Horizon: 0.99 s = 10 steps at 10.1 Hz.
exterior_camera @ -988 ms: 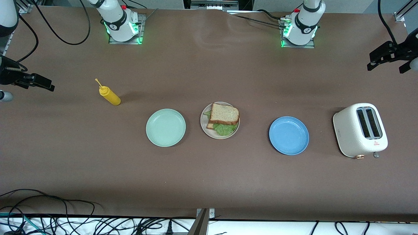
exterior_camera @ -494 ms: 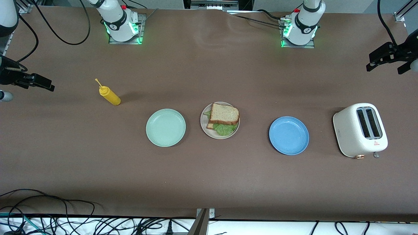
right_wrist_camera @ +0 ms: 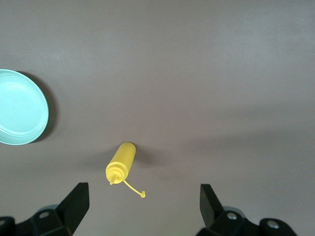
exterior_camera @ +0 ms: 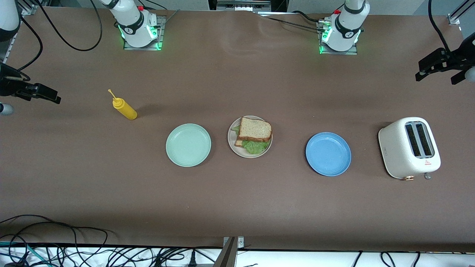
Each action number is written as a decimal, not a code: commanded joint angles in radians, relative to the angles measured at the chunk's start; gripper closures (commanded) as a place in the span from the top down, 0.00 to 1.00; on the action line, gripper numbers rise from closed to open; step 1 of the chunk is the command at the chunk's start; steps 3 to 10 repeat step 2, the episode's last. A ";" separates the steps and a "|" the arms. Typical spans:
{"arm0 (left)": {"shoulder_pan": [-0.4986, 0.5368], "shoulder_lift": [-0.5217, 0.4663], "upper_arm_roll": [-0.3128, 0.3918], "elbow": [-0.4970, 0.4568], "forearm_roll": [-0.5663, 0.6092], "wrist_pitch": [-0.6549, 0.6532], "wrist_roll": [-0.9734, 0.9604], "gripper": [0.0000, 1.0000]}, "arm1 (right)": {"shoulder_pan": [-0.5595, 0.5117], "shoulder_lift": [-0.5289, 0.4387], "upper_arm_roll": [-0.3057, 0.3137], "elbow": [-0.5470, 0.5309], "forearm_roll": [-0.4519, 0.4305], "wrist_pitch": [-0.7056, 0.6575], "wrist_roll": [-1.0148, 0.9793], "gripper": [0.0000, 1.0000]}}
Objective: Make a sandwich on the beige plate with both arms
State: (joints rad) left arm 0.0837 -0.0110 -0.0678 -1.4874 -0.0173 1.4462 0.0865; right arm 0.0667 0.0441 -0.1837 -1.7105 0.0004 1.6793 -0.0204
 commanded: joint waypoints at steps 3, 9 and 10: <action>0.018 0.014 -0.003 0.033 -0.010 -0.026 -0.002 1.00 | -0.001 0.013 -0.005 0.046 -0.004 -0.036 -0.001 1.00; 0.018 0.014 -0.003 0.033 -0.010 -0.026 -0.002 1.00 | -0.001 0.013 -0.005 0.046 -0.004 -0.036 -0.001 1.00; 0.018 0.014 -0.003 0.033 -0.010 -0.026 -0.002 1.00 | -0.001 0.013 -0.005 0.046 -0.004 -0.036 -0.001 1.00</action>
